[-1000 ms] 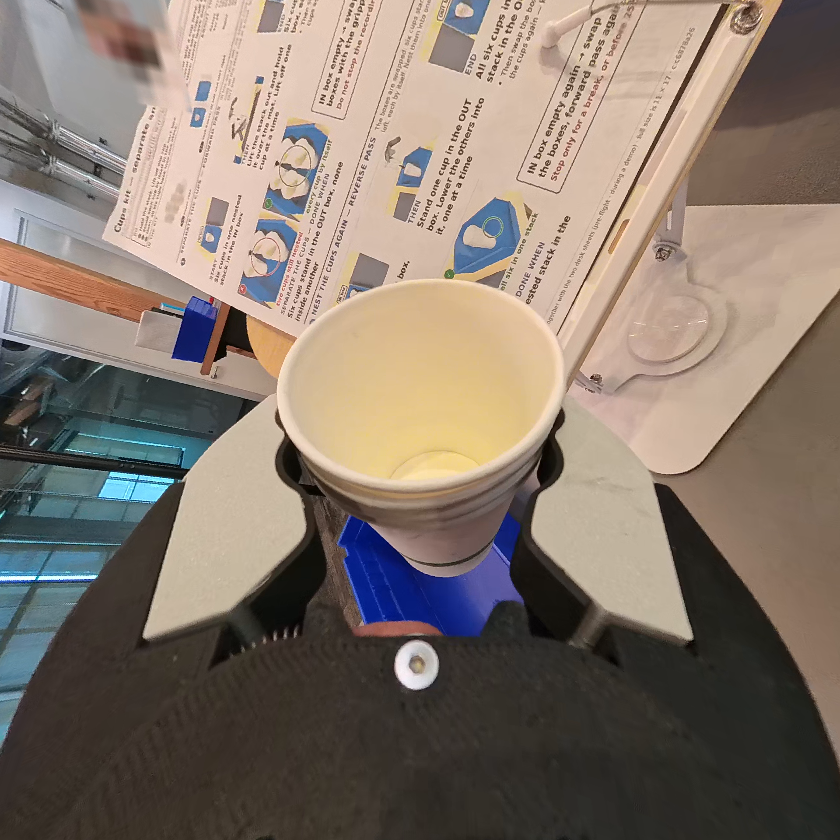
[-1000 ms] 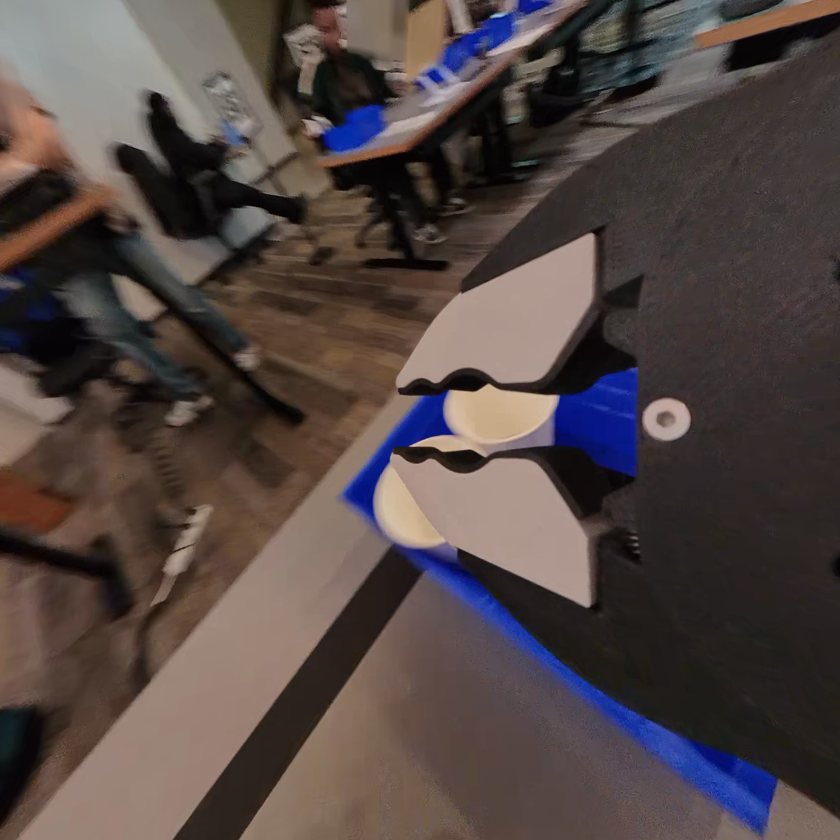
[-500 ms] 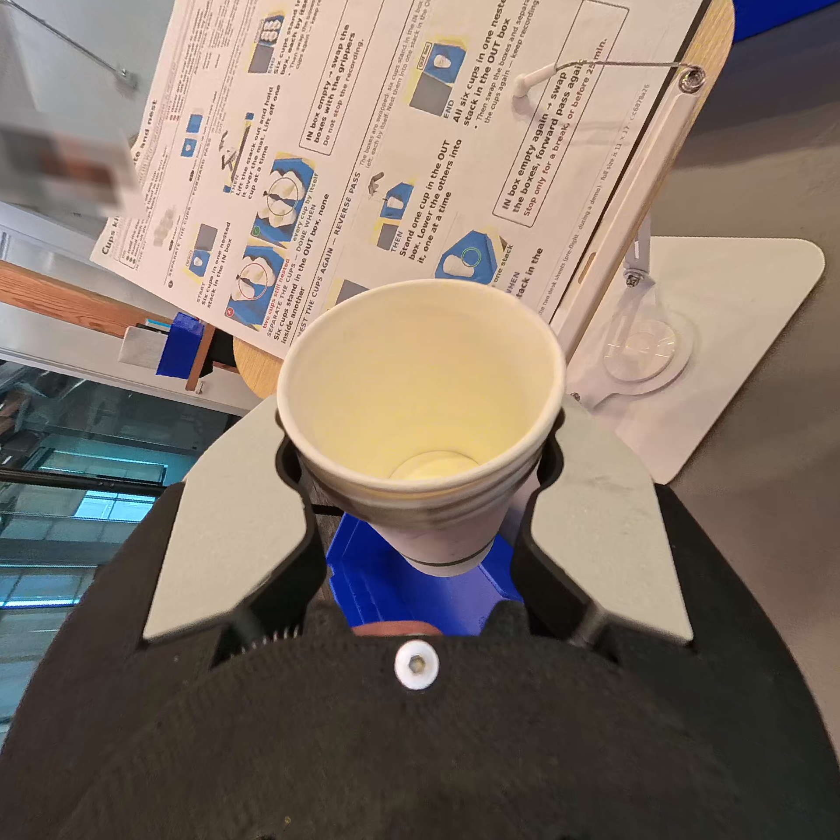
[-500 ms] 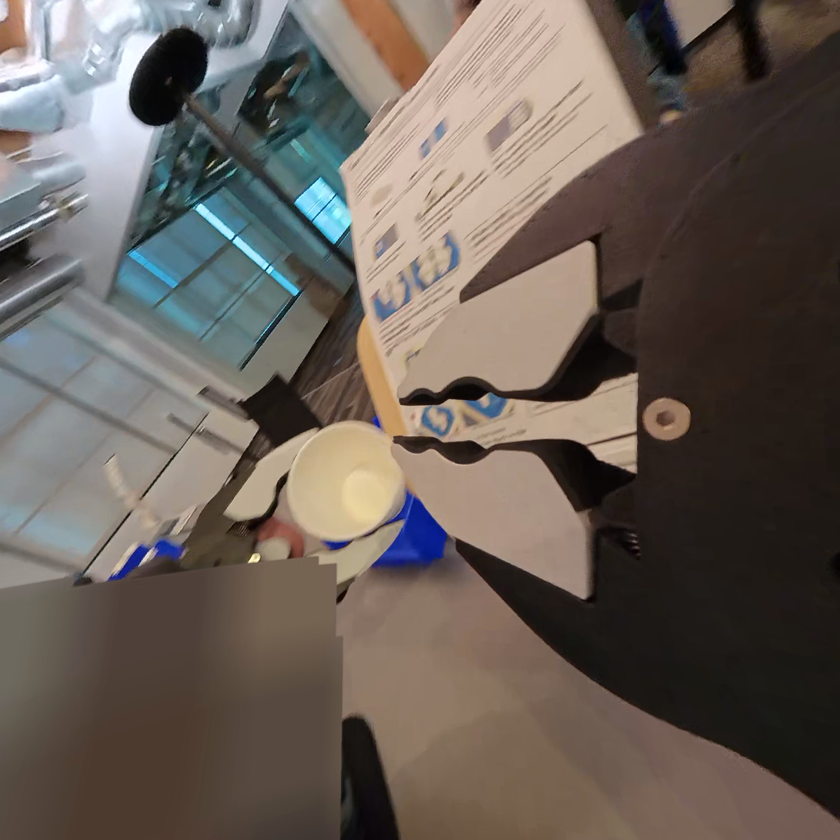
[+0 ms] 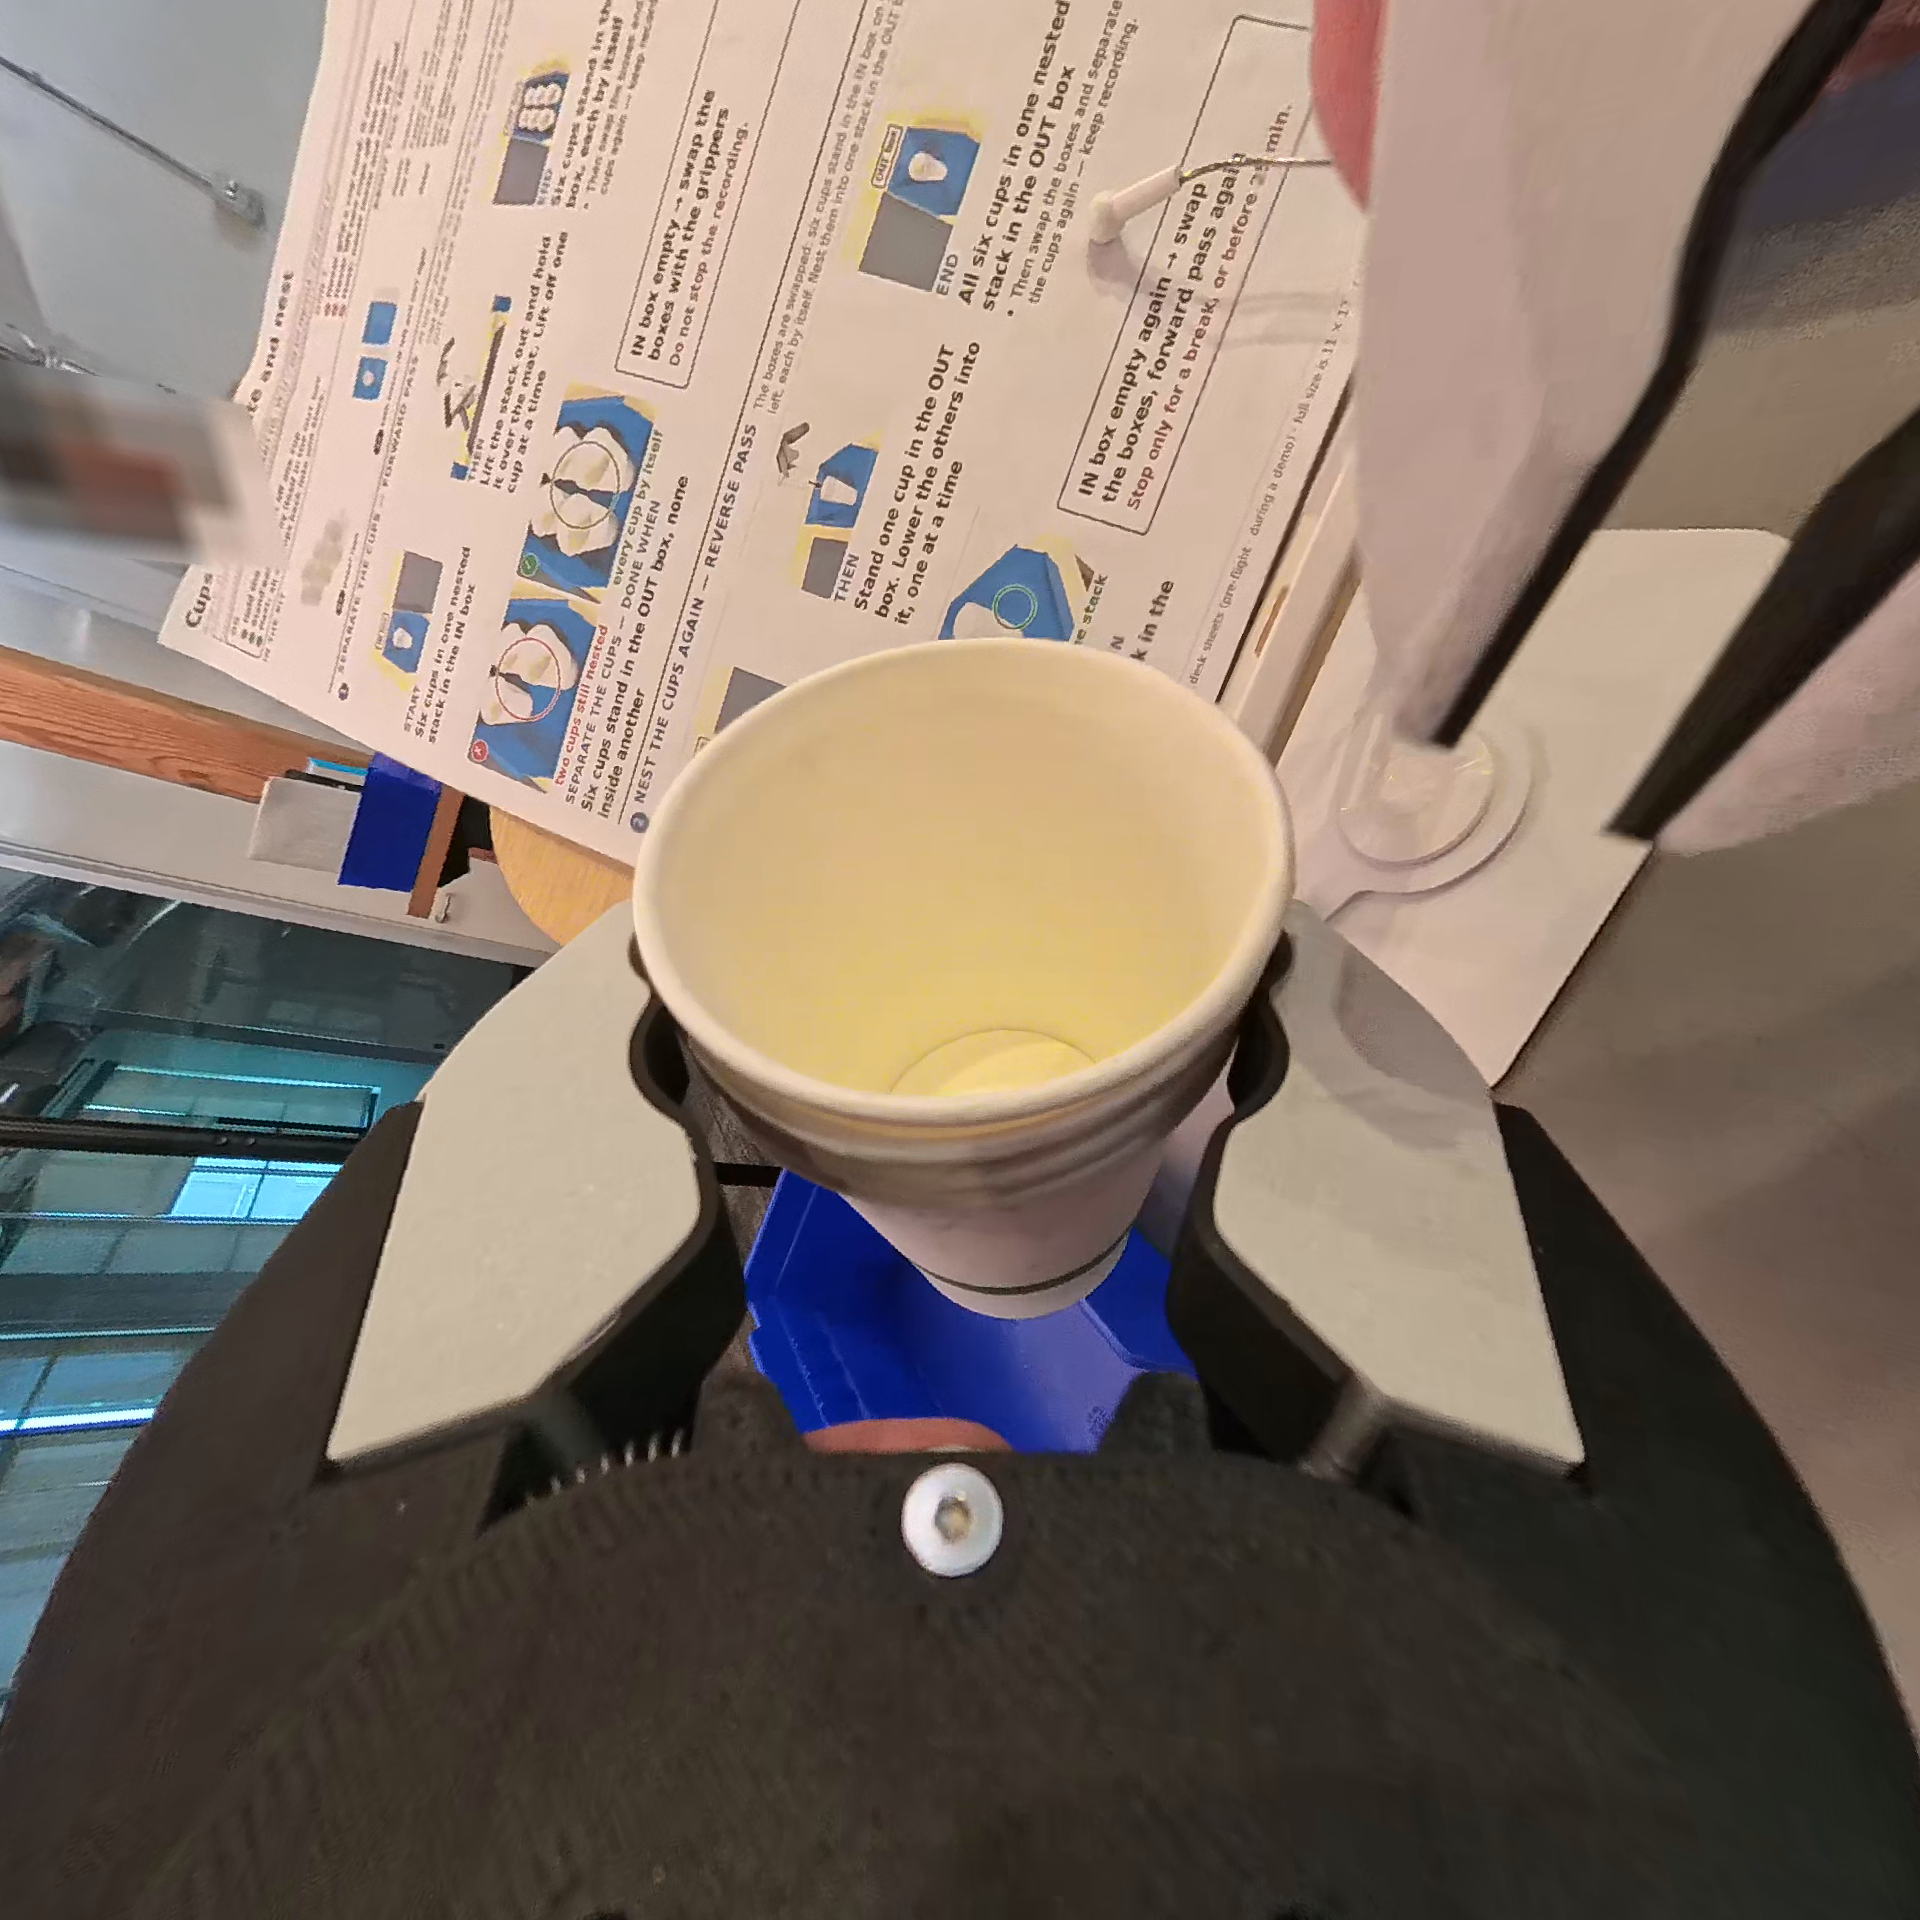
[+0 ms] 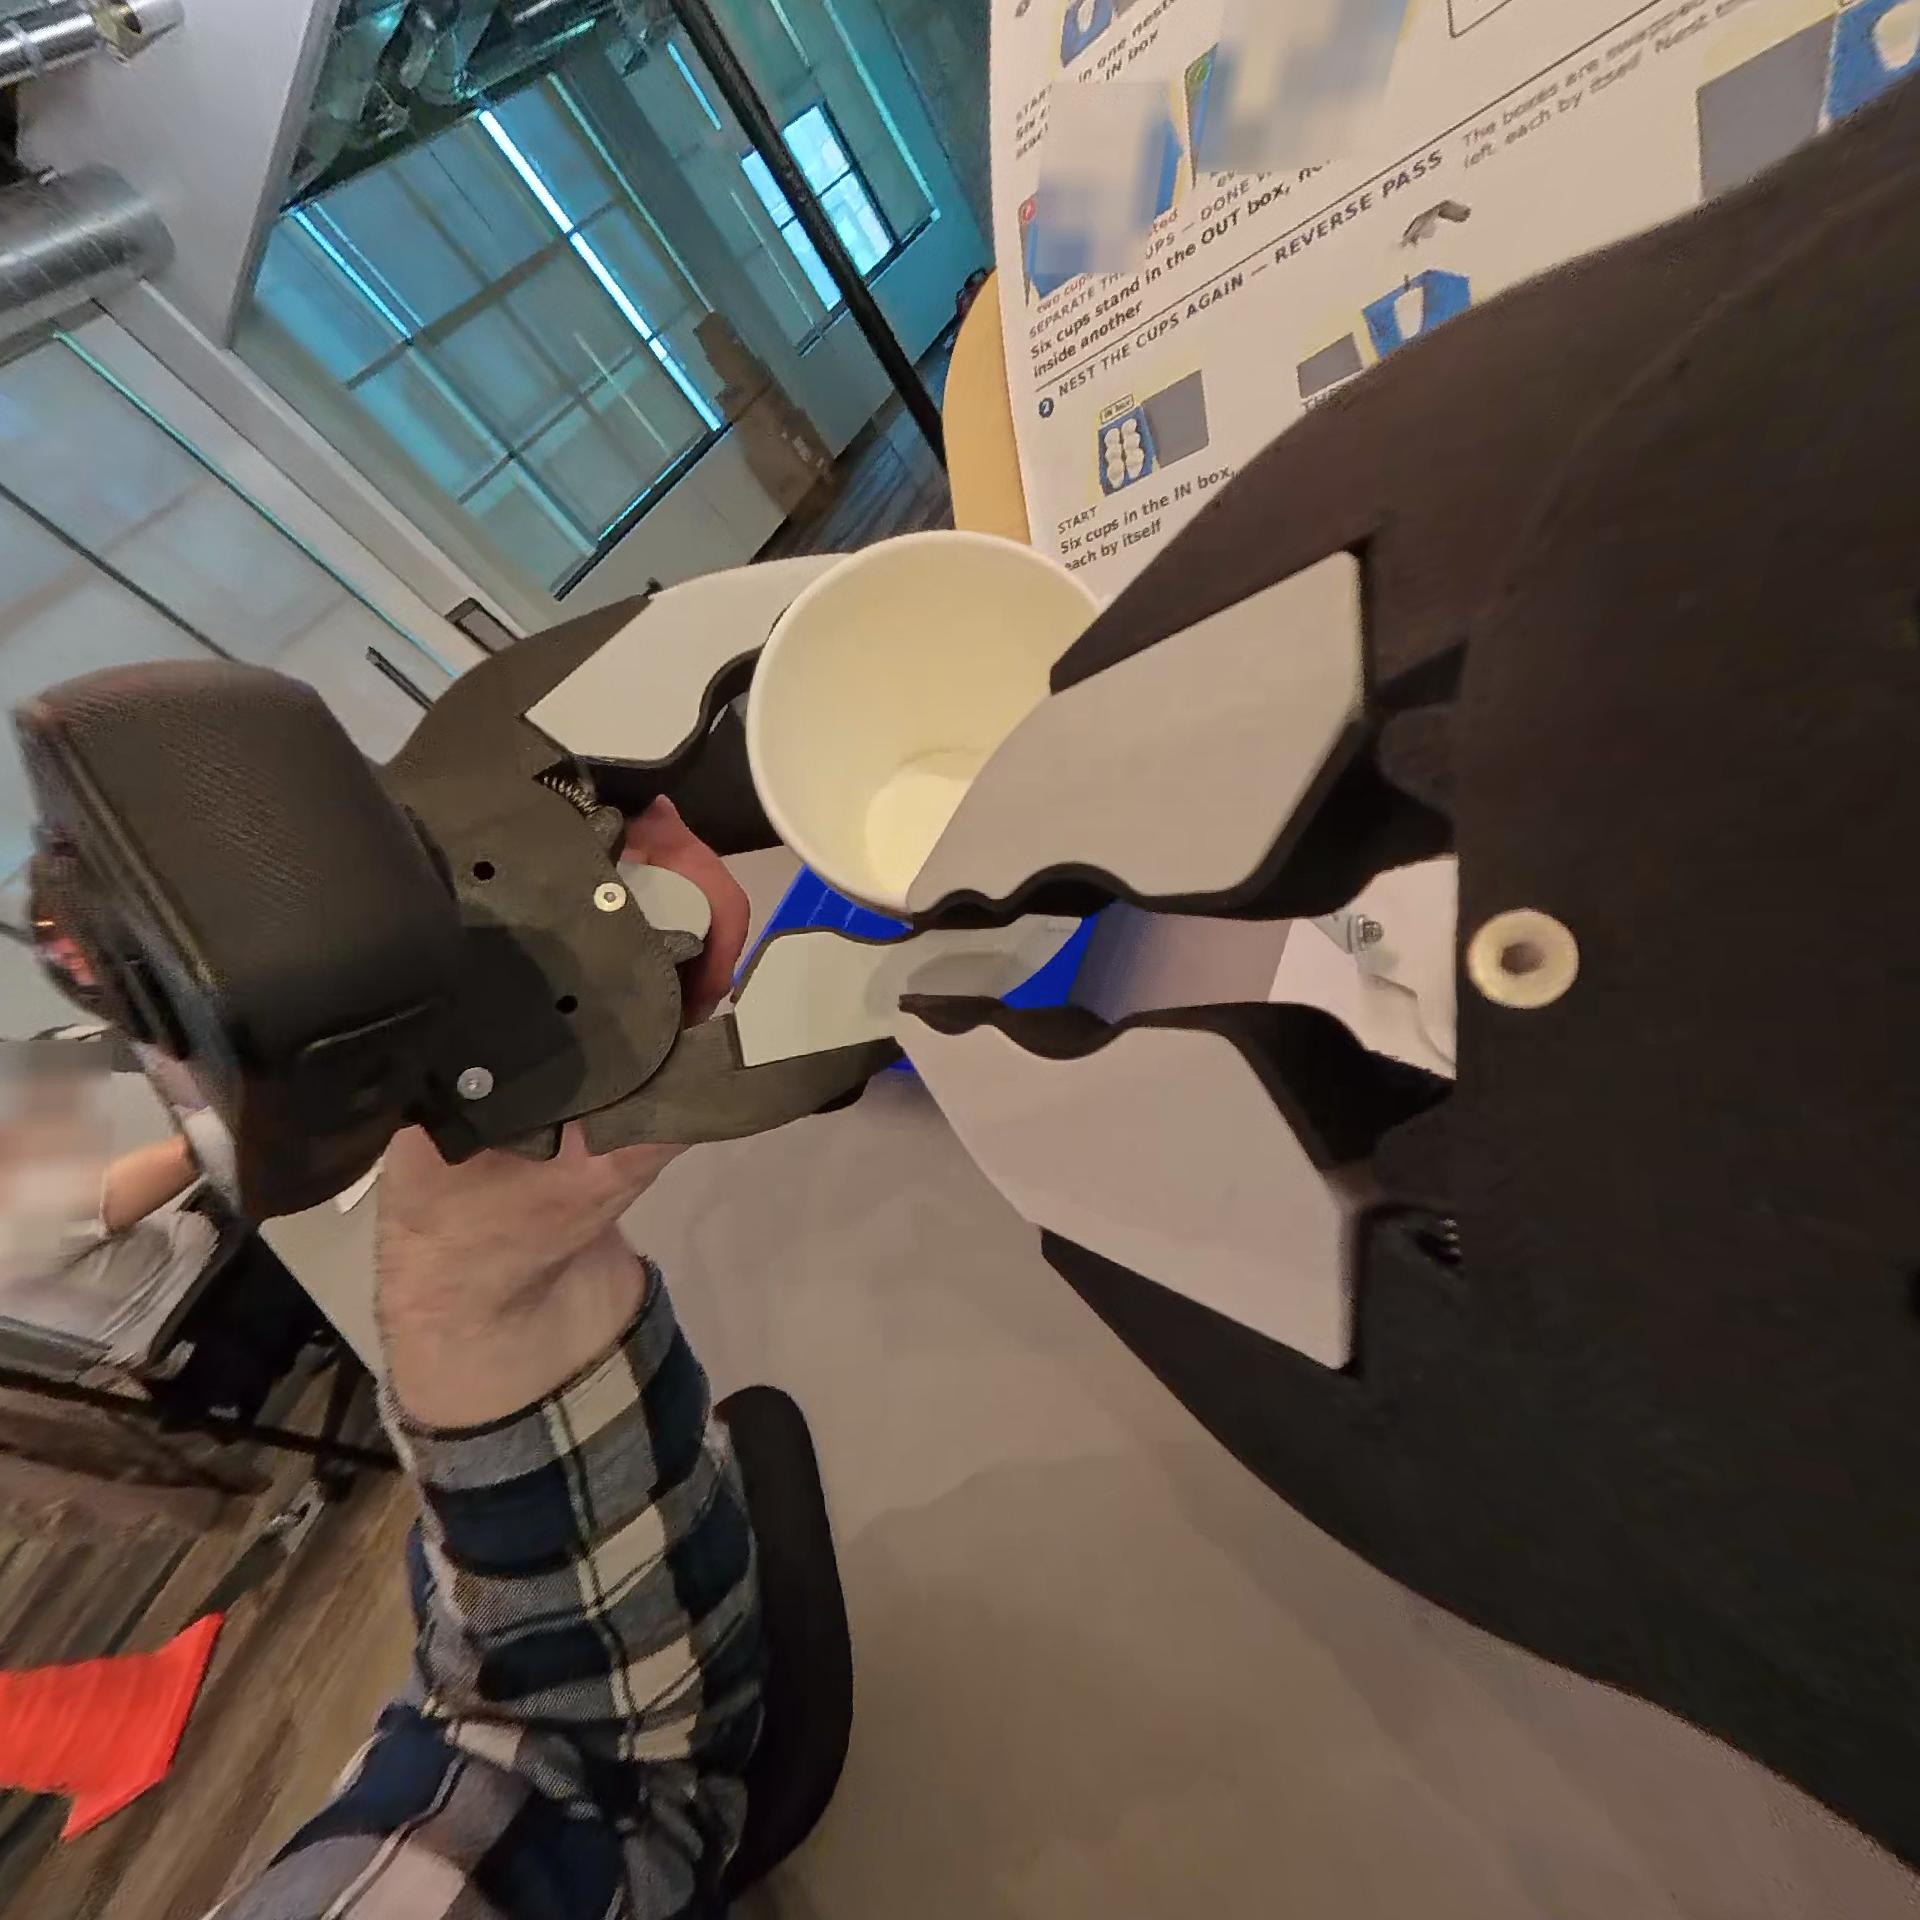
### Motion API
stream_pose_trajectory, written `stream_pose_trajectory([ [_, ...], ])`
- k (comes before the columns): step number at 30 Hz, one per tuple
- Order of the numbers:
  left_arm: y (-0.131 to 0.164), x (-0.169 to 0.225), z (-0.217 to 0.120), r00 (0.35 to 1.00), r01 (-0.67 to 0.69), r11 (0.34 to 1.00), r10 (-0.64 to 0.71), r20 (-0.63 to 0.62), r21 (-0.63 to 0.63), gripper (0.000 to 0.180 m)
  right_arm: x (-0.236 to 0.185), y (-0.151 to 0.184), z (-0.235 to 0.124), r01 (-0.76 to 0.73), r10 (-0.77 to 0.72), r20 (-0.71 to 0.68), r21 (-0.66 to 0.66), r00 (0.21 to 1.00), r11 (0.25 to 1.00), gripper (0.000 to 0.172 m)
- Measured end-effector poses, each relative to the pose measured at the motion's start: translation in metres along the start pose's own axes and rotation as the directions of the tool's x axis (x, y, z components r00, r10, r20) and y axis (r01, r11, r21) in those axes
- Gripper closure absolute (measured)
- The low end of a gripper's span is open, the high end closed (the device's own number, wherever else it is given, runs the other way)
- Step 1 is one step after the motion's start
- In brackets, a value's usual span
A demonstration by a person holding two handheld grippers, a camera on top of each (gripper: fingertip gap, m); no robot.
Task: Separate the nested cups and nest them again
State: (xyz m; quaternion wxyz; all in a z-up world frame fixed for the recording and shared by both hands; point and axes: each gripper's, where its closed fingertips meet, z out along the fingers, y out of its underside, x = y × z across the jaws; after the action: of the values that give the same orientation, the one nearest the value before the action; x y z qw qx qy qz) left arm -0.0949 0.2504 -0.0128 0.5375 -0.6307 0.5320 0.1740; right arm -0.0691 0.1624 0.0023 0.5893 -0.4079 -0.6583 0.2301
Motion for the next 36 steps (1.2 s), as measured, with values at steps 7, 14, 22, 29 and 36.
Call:
stream_pose_trajectory([
  [7, -0.003, 0.008, 0.002, 0.999, -0.021, 1.0, 0.021, -0.024, 0.0, 0.077, 0.003, 0.019, 0.01, 0.031, -0.034, -0.038, -0.083, 0.999, 0.996, 0.162],
  [14, -0.005, 0.011, 0.0, 0.999, -0.026, 1.0, 0.026, -0.041, 0.007, 0.077, 0.003, 0.031, 0.014, 0.052, -0.057, -0.037, -0.13, 0.998, 0.99, 0.162],
  [22, -0.003, 0.016, 0.002, 0.997, -0.04, 0.999, 0.04, -0.06, -0.005, 0.077, 0.0, 0.034, 0.015, 0.053, -0.056, -0.019, -0.134, 0.998, 0.99, 0.167],
  [29, -0.006, 0.018, 0.001, 0.997, -0.031, 0.999, 0.032, -0.071, 0.012, 0.077, 0.0, 0.031, 0.011, 0.079, -0.082, -0.015, -0.139, 0.997, 0.987, 0.168],
  [36, -0.005, 0.015, -0.001, 0.997, -0.024, 1.0, 0.025, -0.07, 0.015, 0.077, 0.003, 0.022, 0.004, 0.078, -0.082, -0.033, -0.11, 0.996, 0.991, 0.168],
])
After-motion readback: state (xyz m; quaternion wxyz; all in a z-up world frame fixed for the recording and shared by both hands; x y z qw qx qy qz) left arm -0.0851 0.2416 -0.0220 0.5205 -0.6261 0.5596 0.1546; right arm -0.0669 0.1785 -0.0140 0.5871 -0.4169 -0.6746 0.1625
